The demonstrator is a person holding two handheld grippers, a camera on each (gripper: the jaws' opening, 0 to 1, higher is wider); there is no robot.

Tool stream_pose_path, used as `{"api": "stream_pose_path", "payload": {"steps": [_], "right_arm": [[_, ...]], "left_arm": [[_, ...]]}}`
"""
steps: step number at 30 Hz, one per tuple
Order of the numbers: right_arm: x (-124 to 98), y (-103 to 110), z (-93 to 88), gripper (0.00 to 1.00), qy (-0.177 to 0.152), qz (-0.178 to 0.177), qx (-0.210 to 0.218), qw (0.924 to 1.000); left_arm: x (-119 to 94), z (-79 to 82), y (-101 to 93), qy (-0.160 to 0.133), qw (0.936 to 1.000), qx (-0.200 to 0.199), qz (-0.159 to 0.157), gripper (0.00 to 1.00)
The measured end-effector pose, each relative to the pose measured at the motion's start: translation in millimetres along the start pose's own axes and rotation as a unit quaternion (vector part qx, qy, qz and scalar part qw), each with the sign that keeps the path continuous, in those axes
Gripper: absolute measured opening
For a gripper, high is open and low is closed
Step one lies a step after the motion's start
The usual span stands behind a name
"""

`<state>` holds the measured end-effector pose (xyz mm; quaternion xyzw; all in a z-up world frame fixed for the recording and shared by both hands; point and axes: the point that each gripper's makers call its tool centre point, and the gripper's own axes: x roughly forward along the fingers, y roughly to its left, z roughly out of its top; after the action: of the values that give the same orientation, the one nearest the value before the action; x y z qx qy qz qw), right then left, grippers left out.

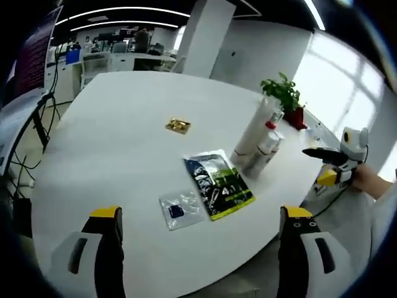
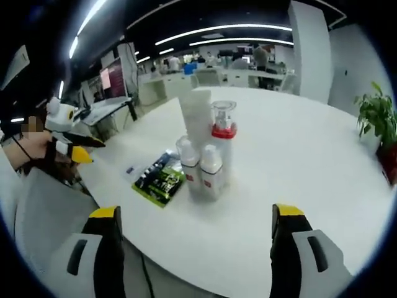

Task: Arrange the skincare products in the storage area until every visible bottle or jar stands upright without overlapping.

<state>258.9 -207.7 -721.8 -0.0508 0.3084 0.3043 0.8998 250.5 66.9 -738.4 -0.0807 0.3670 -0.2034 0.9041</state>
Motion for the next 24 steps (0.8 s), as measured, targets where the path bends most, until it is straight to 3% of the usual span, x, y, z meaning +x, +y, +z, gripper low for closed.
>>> {"api": "stream_pose_path", "payload": {"steps": [10,24], "right_arm": [[2.4,2.4,-6.1,0.99,0.014,0.004,0.009,0.9999],[2.4,2.4,-6.6,0.98,0.015,0.005,0.012,0.9998]], "left_arm": [[29.1,15.2,8.0,0.03,0.9993,0.019,-0.007,0.97],[77.3,53.3,13.3,0.065,0.996,0.06,-0.015,0.94]]}}
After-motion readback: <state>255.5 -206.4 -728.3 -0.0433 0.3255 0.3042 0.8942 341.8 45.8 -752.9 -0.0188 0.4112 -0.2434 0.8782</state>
